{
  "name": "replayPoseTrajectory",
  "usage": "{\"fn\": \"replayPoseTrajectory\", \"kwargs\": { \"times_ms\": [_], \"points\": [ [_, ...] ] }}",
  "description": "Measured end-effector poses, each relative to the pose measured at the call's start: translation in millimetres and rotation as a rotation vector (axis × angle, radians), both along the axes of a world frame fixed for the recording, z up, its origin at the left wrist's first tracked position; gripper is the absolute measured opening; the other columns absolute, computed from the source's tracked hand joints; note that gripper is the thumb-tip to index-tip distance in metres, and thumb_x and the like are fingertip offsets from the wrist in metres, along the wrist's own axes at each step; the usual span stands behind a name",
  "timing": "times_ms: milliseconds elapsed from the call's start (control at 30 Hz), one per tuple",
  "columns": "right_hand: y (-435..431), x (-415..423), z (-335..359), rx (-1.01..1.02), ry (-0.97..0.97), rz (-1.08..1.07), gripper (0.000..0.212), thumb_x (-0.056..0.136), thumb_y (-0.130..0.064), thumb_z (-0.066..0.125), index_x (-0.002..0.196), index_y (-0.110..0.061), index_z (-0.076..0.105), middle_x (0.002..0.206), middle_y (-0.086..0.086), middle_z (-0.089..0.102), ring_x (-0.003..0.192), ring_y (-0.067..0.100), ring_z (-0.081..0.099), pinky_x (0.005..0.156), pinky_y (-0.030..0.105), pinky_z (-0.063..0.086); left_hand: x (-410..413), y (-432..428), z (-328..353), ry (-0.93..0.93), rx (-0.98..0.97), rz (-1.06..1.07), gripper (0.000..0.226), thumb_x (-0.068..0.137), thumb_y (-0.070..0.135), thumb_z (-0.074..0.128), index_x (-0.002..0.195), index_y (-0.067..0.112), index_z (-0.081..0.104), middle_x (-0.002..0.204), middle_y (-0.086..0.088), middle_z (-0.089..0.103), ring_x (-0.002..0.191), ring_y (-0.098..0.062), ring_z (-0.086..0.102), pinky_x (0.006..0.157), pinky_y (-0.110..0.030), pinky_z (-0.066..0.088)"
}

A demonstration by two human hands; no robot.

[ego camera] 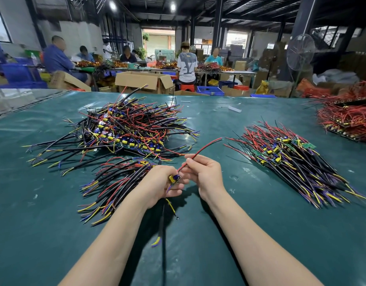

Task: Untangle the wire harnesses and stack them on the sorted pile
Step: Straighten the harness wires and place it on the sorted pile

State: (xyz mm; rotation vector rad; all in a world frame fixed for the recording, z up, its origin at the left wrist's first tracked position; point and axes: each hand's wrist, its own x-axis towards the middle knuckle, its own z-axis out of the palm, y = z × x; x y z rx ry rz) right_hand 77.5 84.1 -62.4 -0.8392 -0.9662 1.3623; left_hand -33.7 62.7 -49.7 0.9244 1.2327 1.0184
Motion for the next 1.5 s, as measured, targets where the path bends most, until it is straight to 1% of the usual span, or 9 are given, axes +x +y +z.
{"fn": "replayPoseTrajectory", "kwargs": {
  "times_ms": [200,333,500,767,867,1033,1200,1367,1500],
  "points": [
    [4.2,0.2,-0.5,-0.023,0.018,-0.060,0.023,0.090,0.002,0.052,0.071,-0.008,0.060,0.053,-0.002,0.061,0.046,0.005,0.061,0.046,0.017,0.051,2.1,0.0,-4.0,0.128,0.112,0.075,0.028,0.092,0.012,0.043,0.066,0.010,0.051,0.051,-0.003,0.057,0.038,-0.006,0.037,0.034,-0.012,0.023],
    [7.5,2.9,-0.5,0.048,-0.005,-0.233,0.026,0.087,0.008,0.054,0.067,-0.007,0.060,0.056,0.007,0.053,0.042,0.003,0.055,0.046,0.015,0.050,0.7,-2.4,-5.0,0.239,0.201,0.041,0.029,0.091,0.012,0.051,0.061,0.011,0.054,0.050,0.001,0.060,0.042,-0.007,0.039,0.037,-0.011,0.027],
    [7.4,5.5,-1.9,0.056,-0.046,-0.218,0.026,0.087,0.009,0.053,0.068,-0.007,0.061,0.046,-0.002,0.056,0.040,0.003,0.055,0.046,0.015,0.050,2.0,-2.4,-6.1,0.327,0.212,0.039,0.029,0.089,0.012,0.053,0.061,0.010,0.056,0.046,0.002,0.061,0.035,-0.004,0.042,0.038,-0.013,0.031],
    [13.3,25.3,2.9,0.024,0.024,-0.314,0.024,0.083,0.012,0.056,0.069,-0.007,0.059,0.056,0.004,0.057,0.042,0.002,0.058,0.045,0.015,0.050,-2.4,-4.8,-10.0,0.277,0.193,-0.092,0.024,0.092,0.006,0.048,0.083,0.022,0.064,0.064,0.000,0.066,0.050,0.000,0.060,0.048,-0.014,0.048],
    [13.5,25.5,4.5,0.023,0.025,-0.286,0.024,0.083,0.010,0.057,0.069,-0.009,0.060,0.045,-0.006,0.060,0.043,0.002,0.059,0.040,0.015,0.047,-5.9,-3.3,-10.5,0.316,0.238,-0.105,0.028,0.090,0.000,0.048,0.077,0.017,0.065,0.071,0.003,0.067,0.057,-0.002,0.060,0.053,-0.017,0.050],
    [14.6,31.3,6.3,0.054,0.021,-0.225,0.023,0.084,0.008,0.057,0.073,-0.011,0.062,0.047,-0.007,0.062,0.045,0.002,0.060,0.043,0.014,0.048,-3.1,-3.0,-6.5,0.240,0.229,-0.143,0.023,0.086,-0.008,0.045,0.077,0.004,0.062,0.057,-0.003,0.067,0.053,-0.013,0.061,0.068,-0.030,0.053],
    [13.4,24.6,4.2,-0.034,0.042,-0.097,0.020,0.086,0.002,0.057,0.077,-0.014,0.062,0.051,-0.007,0.063,0.049,0.006,0.059,0.047,0.017,0.051,-3.3,-5.7,-7.5,0.239,0.237,-0.056,0.022,0.086,-0.004,0.046,0.074,0.008,0.060,0.058,-0.003,0.064,0.044,-0.007,0.056,0.049,-0.018,0.050],
    [7.0,14.8,1.8,-0.095,-0.176,0.215,0.014,0.087,-0.003,0.058,0.075,-0.008,0.063,0.057,0.001,0.066,0.050,0.008,0.063,0.051,0.019,0.053,-5.7,-3.8,-11.6,0.126,0.259,0.013,0.021,0.091,0.000,0.049,0.077,0.010,0.062,0.059,-0.001,0.064,0.048,-0.007,0.058,0.043,-0.018,0.046],
    [7.1,15.9,2.3,-0.096,-0.164,0.160,0.018,0.085,0.007,0.056,0.073,-0.006,0.061,0.056,0.003,0.062,0.046,0.009,0.061,0.047,0.019,0.051,-5.1,-3.9,-11.8,0.231,0.282,-0.032,0.021,0.088,0.000,0.053,0.073,0.011,0.063,0.054,0.004,0.066,0.048,-0.006,0.060,0.045,-0.018,0.047]
  ]
}}
